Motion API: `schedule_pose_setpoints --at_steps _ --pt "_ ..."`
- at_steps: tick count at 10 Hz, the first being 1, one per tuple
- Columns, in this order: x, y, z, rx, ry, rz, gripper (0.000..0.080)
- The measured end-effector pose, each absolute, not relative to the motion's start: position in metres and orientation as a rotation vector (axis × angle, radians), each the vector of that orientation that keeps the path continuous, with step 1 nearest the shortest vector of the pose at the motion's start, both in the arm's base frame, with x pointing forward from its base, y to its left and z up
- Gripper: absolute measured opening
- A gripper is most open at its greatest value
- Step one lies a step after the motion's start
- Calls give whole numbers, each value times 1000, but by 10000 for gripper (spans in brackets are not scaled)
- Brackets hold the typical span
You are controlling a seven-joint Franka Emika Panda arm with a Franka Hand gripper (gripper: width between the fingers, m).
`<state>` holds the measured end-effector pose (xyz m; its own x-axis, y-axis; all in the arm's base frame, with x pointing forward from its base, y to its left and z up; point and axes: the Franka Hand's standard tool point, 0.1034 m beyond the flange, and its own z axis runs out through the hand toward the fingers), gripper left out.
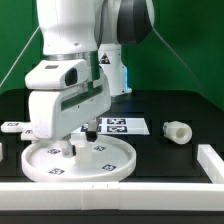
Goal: Assemble round table
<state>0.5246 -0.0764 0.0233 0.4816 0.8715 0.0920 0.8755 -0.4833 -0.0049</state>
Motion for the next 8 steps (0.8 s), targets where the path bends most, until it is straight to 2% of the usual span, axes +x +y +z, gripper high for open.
schedule_pose_setpoints --at_steps 4,6,8 --pt "522 -79 18 -2666 -1544 -110 650" --pt "522 -78 18 -2667 -1541 -110 401" --pt "522 -78 18 -2667 -1540 -110 405"
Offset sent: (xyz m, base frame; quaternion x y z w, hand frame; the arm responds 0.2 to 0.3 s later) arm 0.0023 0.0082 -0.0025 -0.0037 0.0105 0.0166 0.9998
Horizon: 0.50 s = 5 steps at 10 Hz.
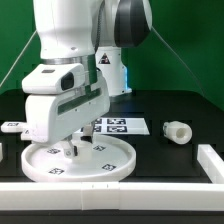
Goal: Assemble round table
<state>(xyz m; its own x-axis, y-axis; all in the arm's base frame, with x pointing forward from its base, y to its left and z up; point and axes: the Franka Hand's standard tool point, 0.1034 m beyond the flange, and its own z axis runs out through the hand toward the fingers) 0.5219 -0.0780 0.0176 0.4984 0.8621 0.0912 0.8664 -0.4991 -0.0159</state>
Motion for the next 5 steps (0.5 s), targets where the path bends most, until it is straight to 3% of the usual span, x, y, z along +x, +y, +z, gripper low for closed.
schedule_pose_setpoints --at_steps 5 --pt "523 -76 18 -2669 -1538 -112 405"
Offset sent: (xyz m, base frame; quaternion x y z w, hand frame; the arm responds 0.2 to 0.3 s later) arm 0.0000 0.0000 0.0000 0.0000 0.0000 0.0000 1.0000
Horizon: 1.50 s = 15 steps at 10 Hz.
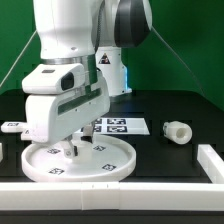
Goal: Assemble round table
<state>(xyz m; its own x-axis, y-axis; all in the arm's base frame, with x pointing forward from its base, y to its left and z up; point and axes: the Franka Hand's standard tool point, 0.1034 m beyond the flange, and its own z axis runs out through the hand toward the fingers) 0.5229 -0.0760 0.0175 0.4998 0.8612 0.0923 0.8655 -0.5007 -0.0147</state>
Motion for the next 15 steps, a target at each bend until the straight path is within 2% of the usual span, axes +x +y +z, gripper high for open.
schedule_pose_setpoints --at_steps 8,13,15 --pt "549 11 18 -2713 -1398 -155 407" --pt "560 36 18 -2757 -1310 -178 407" --pt "561 36 18 -2764 -1298 -177 407"
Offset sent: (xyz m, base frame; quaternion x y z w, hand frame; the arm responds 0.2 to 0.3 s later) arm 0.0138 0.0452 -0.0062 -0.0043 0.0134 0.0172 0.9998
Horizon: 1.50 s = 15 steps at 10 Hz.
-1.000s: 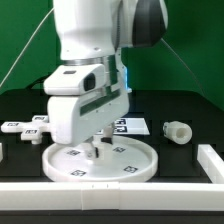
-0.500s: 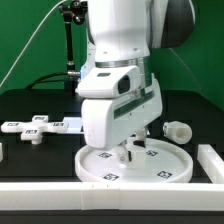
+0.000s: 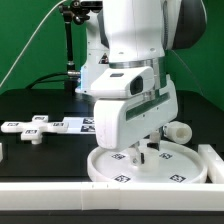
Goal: Assemble round table
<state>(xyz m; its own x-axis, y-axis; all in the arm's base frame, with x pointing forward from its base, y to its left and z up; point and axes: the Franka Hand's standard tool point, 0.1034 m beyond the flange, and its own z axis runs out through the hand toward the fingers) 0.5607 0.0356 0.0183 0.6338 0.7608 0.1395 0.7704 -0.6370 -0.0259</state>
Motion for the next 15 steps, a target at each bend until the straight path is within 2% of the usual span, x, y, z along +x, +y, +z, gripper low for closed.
schedule_pose_setpoints --at_steps 1,2,3,4,5,8,10,13,15 --pt "560 35 18 -2764 -1297 -176 462" --pt "560 35 18 -2764 -1296 -175 462" --pt "560 35 18 -2765 -1296 -175 582" --pt "560 34 18 -2766 -1294 -175 636" --pt "560 32 22 -2771 -1279 -171 645" --pt "552 34 50 -2833 -1168 -195 649" --pt "529 41 69 -2921 -946 -200 649" --pt "515 68 71 -2962 -779 -188 649" --pt "515 65 71 -2971 -742 -186 649"
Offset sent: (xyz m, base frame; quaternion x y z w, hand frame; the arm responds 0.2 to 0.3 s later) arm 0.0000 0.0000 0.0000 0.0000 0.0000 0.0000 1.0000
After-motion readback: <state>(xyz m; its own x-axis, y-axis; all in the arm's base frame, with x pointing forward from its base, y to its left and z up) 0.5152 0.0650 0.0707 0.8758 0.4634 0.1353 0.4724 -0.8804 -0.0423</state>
